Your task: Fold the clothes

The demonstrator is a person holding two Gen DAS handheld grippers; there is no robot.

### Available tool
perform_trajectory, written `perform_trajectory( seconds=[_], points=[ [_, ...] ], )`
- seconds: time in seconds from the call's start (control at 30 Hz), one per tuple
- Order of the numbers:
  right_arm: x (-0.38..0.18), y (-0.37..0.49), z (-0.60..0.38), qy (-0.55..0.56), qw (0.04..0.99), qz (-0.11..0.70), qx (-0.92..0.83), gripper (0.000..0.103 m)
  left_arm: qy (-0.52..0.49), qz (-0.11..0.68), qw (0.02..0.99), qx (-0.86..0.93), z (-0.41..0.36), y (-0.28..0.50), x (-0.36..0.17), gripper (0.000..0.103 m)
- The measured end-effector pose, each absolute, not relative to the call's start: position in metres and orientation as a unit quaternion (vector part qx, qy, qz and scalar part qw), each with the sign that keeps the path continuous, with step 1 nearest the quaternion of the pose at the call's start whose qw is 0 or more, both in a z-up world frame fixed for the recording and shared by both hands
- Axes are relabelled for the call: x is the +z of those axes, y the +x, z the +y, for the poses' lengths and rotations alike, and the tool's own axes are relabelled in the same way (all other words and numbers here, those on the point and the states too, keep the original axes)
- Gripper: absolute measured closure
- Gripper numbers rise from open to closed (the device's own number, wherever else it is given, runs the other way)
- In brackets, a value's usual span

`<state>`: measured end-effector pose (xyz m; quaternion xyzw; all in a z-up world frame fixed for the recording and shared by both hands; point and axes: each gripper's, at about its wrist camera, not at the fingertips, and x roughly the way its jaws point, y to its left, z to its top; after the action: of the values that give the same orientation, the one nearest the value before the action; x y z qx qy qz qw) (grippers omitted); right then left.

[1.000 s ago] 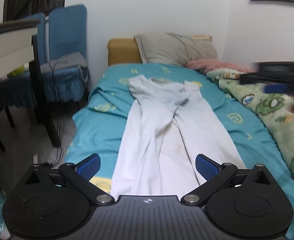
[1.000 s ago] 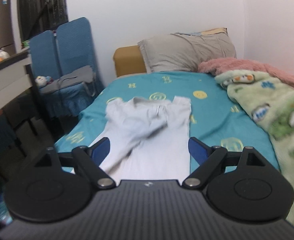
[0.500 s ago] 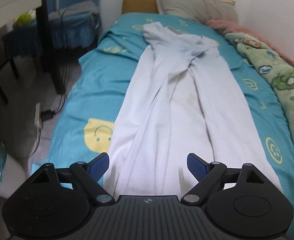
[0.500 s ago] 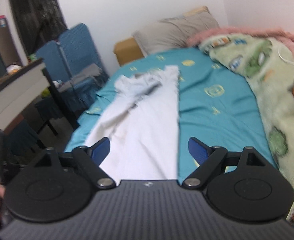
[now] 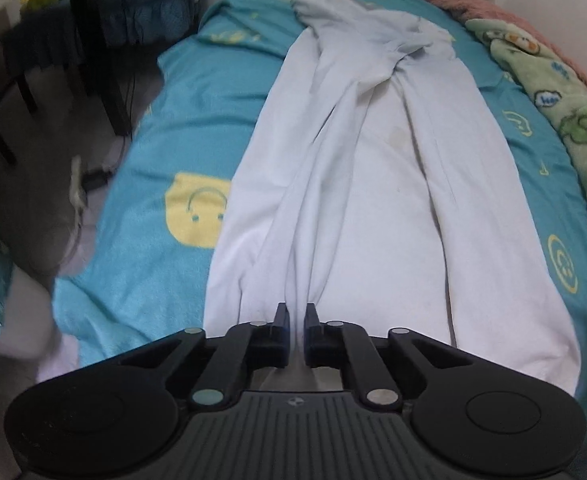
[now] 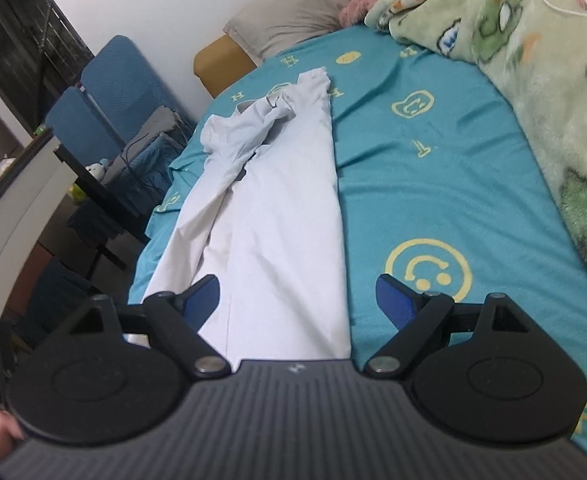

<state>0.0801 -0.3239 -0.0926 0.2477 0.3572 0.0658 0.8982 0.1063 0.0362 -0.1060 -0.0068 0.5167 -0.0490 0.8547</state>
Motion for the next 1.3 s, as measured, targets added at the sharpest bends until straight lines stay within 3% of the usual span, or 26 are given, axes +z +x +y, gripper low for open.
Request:
perform_trajectory(
  seconds=[0.33, 0.63, 0.8, 0.87, 0.93, 1.0, 1.07, 1.3],
  points=[
    [-0.102, 0.086, -0.318, 0.244, 0.888, 0.383, 0.072, 0.017, 0.147, 0.434, 0.878, -0.139, -0.045, 0.064, -0.056, 0.101],
    [-0.110, 0.087, -0.319, 0.243, 0.882, 0.399, 0.059, 0.017, 0.175, 0.441, 0.860, -0.188, -0.075, 0.062, -0.080, 0.100],
    [-0.116, 0.088, -0.320, 0.252, 0.874, 0.410, 0.066, 0.017, 0.097, 0.507, 0.825, -0.231, -0.059, 0.075, -0.105, 0.080],
    [-0.120, 0.088, -0.322, 0.264, 0.867, 0.416, 0.071, 0.017, 0.036, 0.519, 0.825, -0.221, -0.035, 0.083, -0.103, 0.053],
    [-0.123, 0.089, -0.324, 0.279, 0.860, 0.421, 0.074, 0.017, -0.032, 0.526, 0.828, -0.190, -0.001, 0.094, -0.101, 0.043],
    [-0.128, 0.090, -0.327, 0.299, 0.850, 0.427, 0.074, 0.017, -0.089, 0.530, 0.831, -0.144, 0.030, 0.103, -0.102, 0.039],
    [-0.133, 0.091, -0.328, 0.312, 0.842, 0.435, 0.068, 0.017, -0.138, 0.532, 0.831, -0.090, 0.059, 0.113, -0.104, 0.029],
    [-0.146, 0.090, -0.338, 0.343, 0.822, 0.452, 0.039, 0.017, -0.137, 0.538, 0.832, -0.010, 0.078, 0.130, -0.117, 0.027]
  ],
)
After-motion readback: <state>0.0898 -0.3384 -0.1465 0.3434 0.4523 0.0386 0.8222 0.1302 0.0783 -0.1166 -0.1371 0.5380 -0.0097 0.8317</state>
